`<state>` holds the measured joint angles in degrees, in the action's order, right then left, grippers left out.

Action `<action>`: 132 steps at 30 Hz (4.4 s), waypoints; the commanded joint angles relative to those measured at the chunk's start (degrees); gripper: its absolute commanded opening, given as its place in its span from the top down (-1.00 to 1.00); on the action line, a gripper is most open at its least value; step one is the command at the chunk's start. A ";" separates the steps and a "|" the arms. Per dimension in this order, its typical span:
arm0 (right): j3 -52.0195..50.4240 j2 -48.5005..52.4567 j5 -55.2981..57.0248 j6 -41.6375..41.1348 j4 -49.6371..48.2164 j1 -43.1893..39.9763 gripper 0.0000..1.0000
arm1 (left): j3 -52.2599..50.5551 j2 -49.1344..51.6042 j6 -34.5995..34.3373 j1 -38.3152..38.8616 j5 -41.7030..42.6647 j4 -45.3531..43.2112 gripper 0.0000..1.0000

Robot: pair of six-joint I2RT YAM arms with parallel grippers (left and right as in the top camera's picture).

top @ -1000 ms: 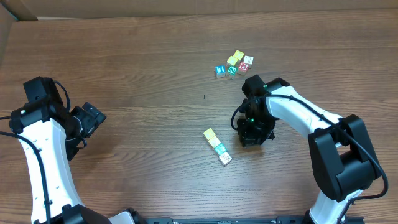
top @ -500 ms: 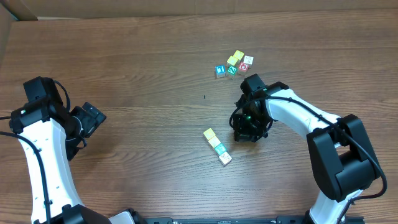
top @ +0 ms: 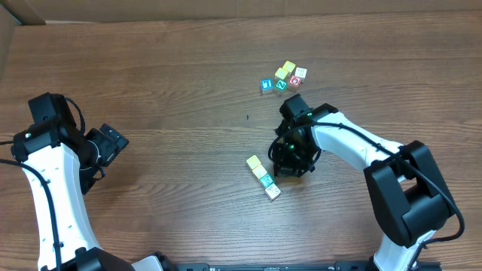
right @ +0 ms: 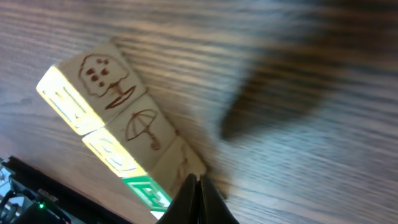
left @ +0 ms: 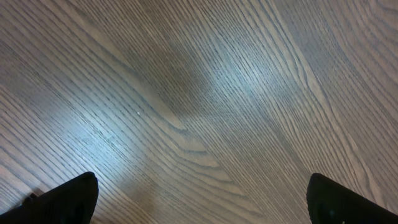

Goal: Flip 4 blocks

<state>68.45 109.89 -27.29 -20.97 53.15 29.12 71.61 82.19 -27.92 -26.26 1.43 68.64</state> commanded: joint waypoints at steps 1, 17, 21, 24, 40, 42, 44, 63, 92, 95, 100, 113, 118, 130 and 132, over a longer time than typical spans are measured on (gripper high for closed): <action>-0.22 -1.22 -1.55 -0.35 -0.15 0.70 0.92 | -0.26 0.31 0.50 -0.17 -0.39 0.09 -0.99; -0.22 -1.22 -2.23 -1.81 0.46 0.94 0.92 | -0.26 0.31 0.50 -0.17 -0.39 0.09 -0.99; -0.22 -1.25 -2.38 -1.81 0.48 0.94 0.92 | -0.26 0.31 0.50 -0.17 -0.39 0.09 -0.99; -0.22 -1.25 -2.36 -1.79 0.26 0.92 0.92 | -0.26 0.31 0.50 -0.17 -0.39 0.09 -0.99; 2.03 -1.25 -2.36 -1.18 4.85 -5.73 0.92 | -0.26 0.31 0.50 -0.17 -0.39 0.09 -0.99; 2.03 -1.25 -2.32 1.79 6.01 -6.08 0.92 | -0.26 0.31 0.50 -0.17 -0.39 0.09 -0.99; 2.03 -1.25 -2.27 3.17 6.93 -6.05 0.92 | -0.26 0.31 0.39 -0.17 -0.37 -0.02 -0.99; 2.03 -7.85 3.06 11.85 16.37 -8.31 0.92 | 0.07 0.35 4.87 7.69 20.57 -3.02 -0.63; -22.27 -28.24 22.29 -22.56 -4.66 12.83 0.92 | 40.15 44.15 -2.95 44.33 4.55 12.83 0.92; -22.29 -28.22 22.08 -22.56 -4.28 12.83 0.92 | 39.41 44.15 -2.91 45.00 4.55 12.02 0.92; -22.38 -28.11 21.49 -22.56 -4.96 12.83 0.92 | 37.42 44.15 -1.68 47.04 4.52 9.66 0.92; -22.43 -24.04 19.30 -25.59 -8.33 16.39 0.92 | 31.23 44.15 -1.86 50.14 5.38 4.90 0.92; -22.43 -21.38 19.28 -27.58 -9.29 18.23 0.92 | 30.86 44.15 -1.90 50.31 5.44 5.88 0.92; -22.45 -20.50 19.98 -27.71 -12.85 18.93 0.92 | 22.23 44.15 -2.36 51.91 7.41 -2.78 0.92; -22.43 -20.50 20.22 -27.71 -13.29 18.93 0.92 | 22.03 44.15 -2.36 51.91 7.37 -2.82 0.92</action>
<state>46.33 89.06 -7.64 -48.03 40.49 47.75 94.52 126.04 -30.09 25.54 7.90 66.17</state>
